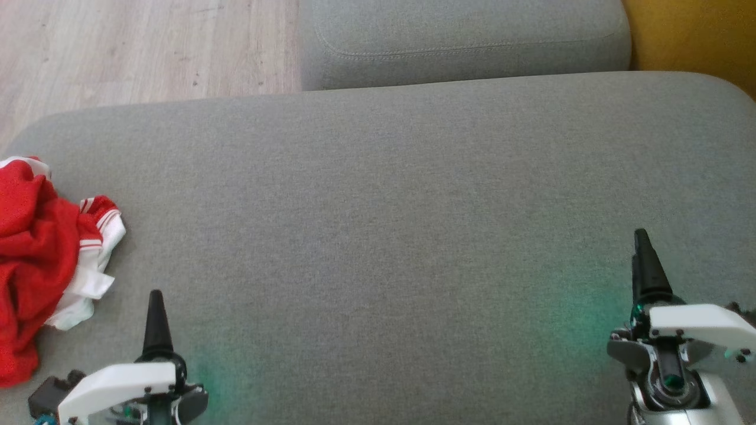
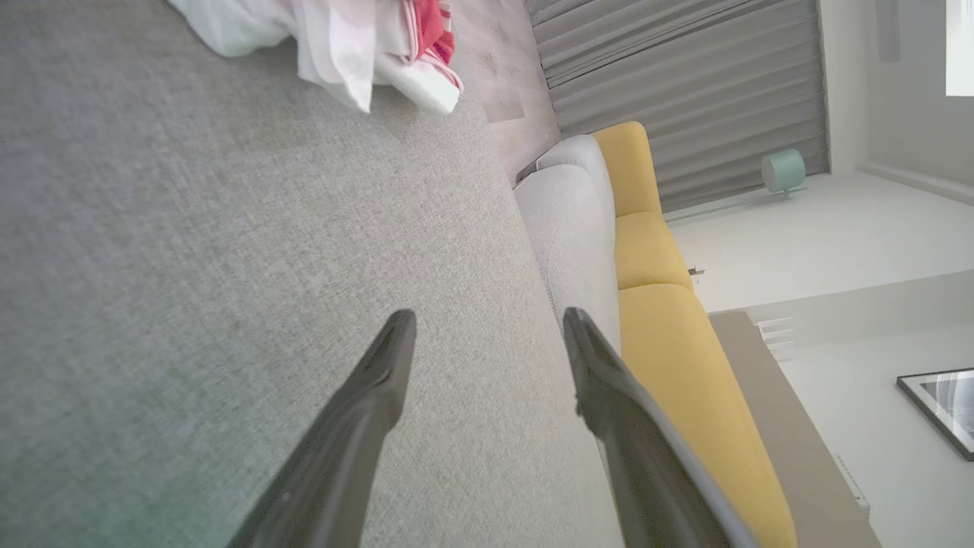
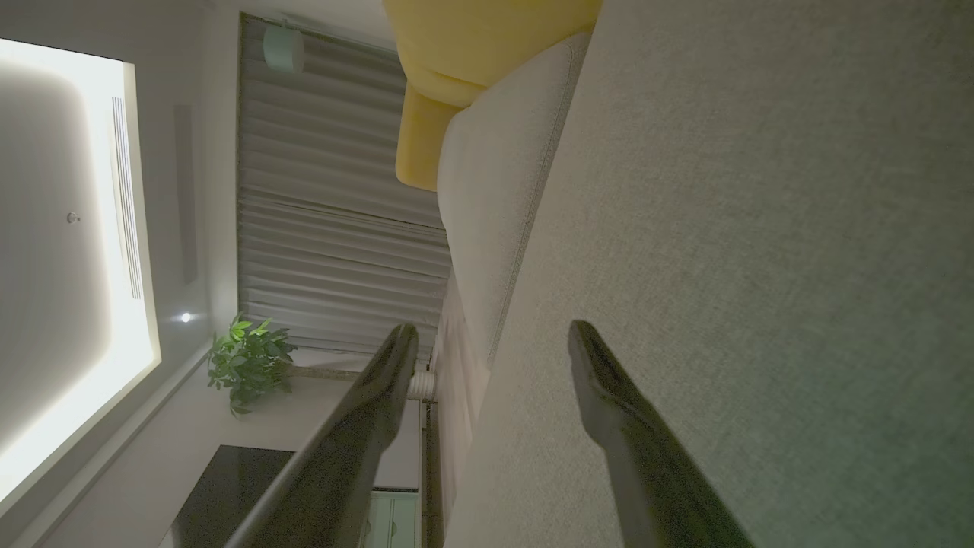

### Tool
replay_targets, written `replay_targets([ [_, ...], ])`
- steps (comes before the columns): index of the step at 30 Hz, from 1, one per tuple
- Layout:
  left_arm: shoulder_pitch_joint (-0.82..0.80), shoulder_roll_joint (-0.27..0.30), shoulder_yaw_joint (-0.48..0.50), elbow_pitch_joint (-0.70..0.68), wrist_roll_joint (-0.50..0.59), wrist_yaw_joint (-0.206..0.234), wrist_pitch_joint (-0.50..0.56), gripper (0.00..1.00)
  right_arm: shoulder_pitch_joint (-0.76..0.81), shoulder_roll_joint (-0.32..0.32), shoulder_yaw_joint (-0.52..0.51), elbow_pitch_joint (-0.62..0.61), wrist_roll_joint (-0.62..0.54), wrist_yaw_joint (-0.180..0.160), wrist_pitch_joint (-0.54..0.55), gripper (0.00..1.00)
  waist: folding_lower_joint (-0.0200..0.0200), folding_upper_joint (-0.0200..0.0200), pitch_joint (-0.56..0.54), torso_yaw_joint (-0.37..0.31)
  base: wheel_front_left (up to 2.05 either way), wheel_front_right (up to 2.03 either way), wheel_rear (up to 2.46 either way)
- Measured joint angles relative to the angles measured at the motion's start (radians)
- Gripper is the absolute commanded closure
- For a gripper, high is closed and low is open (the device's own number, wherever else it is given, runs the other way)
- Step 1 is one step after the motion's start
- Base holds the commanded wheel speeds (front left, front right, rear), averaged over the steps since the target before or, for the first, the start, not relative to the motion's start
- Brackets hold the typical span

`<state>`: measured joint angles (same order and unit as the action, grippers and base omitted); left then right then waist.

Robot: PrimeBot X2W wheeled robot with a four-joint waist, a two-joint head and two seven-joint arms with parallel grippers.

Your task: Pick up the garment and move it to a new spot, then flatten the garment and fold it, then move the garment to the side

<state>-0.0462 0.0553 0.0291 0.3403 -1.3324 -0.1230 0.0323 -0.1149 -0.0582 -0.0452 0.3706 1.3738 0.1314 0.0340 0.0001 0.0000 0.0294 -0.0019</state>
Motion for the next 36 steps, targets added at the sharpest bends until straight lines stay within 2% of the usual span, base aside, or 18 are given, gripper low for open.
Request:
replay_targets([
  [12,-0.039,0.016,-0.036,-0.002,0.163,0.0,-0.029,0.0,-0.049,-0.008,0.044,0.006,-0.154,0.0,-0.034,0.0,0.0,0.0,0.012,0.0,0.0,0.0,0.0],
  [24,-0.054,0.021,-0.063,0.031,0.361,0.001,-0.07,0.0,-0.077,-0.015,0.105,0.063,-0.347,0.0,-0.07,0.0,0.0,0.0,0.025,0.0,0.0,0.0,0.0],
  [36,-0.073,0.024,-0.082,0.059,0.524,0.028,-0.105,0.0,-0.109,-0.018,0.144,0.108,-0.507,0.0,-0.106,0.0,0.0,0.0,0.041,-0.001,0.0,0.0,0.0],
])
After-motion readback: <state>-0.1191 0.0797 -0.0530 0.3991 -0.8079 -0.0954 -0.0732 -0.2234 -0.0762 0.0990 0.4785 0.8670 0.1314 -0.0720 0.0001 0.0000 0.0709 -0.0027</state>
